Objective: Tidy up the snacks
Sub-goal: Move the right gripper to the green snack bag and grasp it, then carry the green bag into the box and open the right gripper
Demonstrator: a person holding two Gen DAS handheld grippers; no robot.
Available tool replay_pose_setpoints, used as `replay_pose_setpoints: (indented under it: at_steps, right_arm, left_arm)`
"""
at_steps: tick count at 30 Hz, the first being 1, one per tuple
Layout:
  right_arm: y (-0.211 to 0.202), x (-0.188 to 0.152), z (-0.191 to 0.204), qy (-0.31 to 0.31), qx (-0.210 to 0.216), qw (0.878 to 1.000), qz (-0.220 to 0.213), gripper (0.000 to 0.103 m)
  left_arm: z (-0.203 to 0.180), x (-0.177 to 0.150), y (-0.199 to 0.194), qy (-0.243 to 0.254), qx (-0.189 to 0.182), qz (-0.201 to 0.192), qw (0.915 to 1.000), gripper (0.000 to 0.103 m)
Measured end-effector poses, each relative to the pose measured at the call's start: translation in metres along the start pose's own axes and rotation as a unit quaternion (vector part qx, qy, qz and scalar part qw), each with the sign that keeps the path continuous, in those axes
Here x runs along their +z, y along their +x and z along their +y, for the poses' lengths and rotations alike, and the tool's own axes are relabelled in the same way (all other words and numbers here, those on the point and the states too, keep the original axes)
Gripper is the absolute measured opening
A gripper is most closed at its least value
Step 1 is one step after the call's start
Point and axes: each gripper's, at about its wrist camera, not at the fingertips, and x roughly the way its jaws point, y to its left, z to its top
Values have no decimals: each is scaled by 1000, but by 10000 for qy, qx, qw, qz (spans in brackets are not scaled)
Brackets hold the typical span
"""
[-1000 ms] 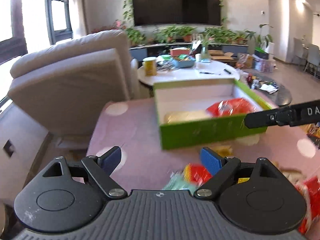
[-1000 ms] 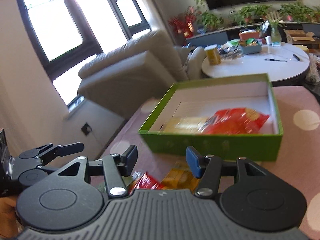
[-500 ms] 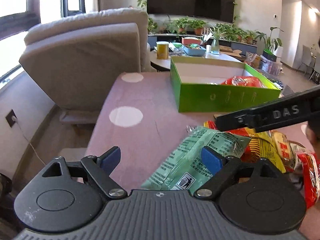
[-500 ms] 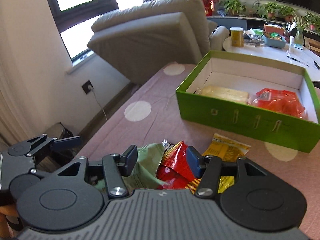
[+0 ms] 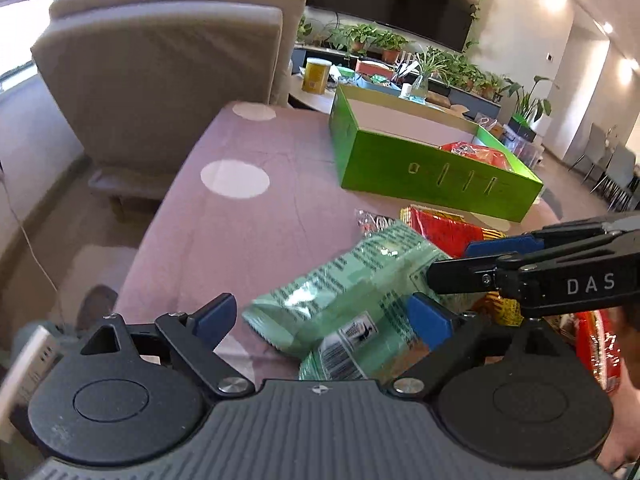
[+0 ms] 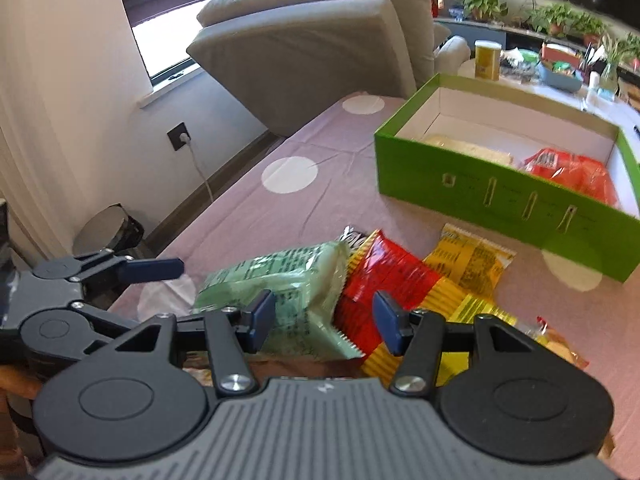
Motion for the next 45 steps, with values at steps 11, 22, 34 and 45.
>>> replay_pose_setpoints:
  at_steps: [11,22,34,45]
  right_arm:
    - [13,2,12,207,180,9991,334,46]
    - [12,0,12,265,154,9985,456,45]
    - [22,4,10,298,227,9979,534,45]
    - [8,2,11,266,304,9990,190,42]
  left_arm:
    - [16,-9,7,-492,-369,271,9977,92]
    - [14,-8,8,-340,-513,279,9977,79]
    - [16,-8,9,-359,-451,236,9981,74]
    - [4,-1,-8,-82,-314,-16,9995,71]
